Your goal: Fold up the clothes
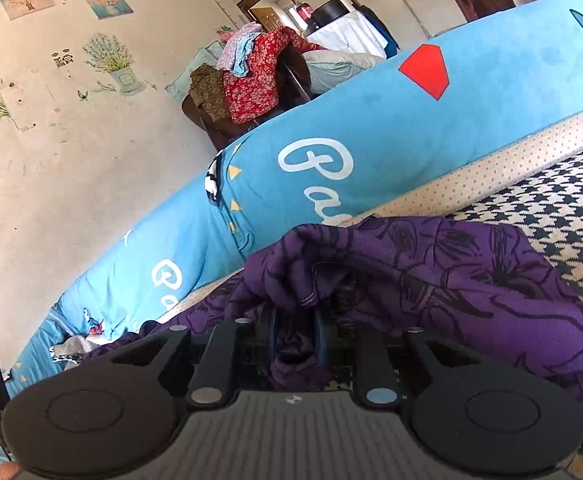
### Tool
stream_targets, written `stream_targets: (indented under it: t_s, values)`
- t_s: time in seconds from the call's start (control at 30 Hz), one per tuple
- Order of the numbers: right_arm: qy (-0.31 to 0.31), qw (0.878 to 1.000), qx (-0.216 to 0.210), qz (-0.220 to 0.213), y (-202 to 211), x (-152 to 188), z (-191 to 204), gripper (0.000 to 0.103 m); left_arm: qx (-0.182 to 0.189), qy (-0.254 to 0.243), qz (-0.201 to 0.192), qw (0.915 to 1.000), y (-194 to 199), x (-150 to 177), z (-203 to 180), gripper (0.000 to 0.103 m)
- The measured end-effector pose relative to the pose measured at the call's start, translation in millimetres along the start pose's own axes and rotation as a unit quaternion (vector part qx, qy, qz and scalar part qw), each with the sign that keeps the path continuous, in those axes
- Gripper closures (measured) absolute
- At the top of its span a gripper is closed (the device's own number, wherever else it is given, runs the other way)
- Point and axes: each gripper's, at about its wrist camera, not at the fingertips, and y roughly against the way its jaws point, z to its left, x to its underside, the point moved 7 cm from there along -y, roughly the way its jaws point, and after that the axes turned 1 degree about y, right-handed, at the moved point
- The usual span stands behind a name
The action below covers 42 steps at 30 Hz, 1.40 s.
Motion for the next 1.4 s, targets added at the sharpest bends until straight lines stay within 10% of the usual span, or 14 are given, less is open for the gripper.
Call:
stream_targets:
  t_s: [0.37, 0.8, 1.23, 1.4]
  values:
    - [0.074, 0.993, 0.09, -0.029, 0.6, -12.8, -0.2, 0.058, 0.004, 0.028, 0.013, 0.9995, -40.7, -13.2, 1.3, 0.004]
    - [0.212, 0.977, 0.025, 0.02, 13.3, 23.6, 56.2, 0.058, 0.008, 0.05, 0.024, 0.9984, -47.5, -13.2, 3.9, 0.001]
    - [0.312, 0.947, 0.07, 0.036, -15.6, 49.1, 58.5, 0.044, 0.009, 0.052, 0.028, 0.9982, -48.8, -11.9, 5.5, 0.0]
    - [0.336, 0.938, 0.078, 0.032, -17.2, 51.4, 64.1, 0.093, 0.009, 0.049, 0.03, 0.9983, -46.1, -12.1, 5.6, 0.0]
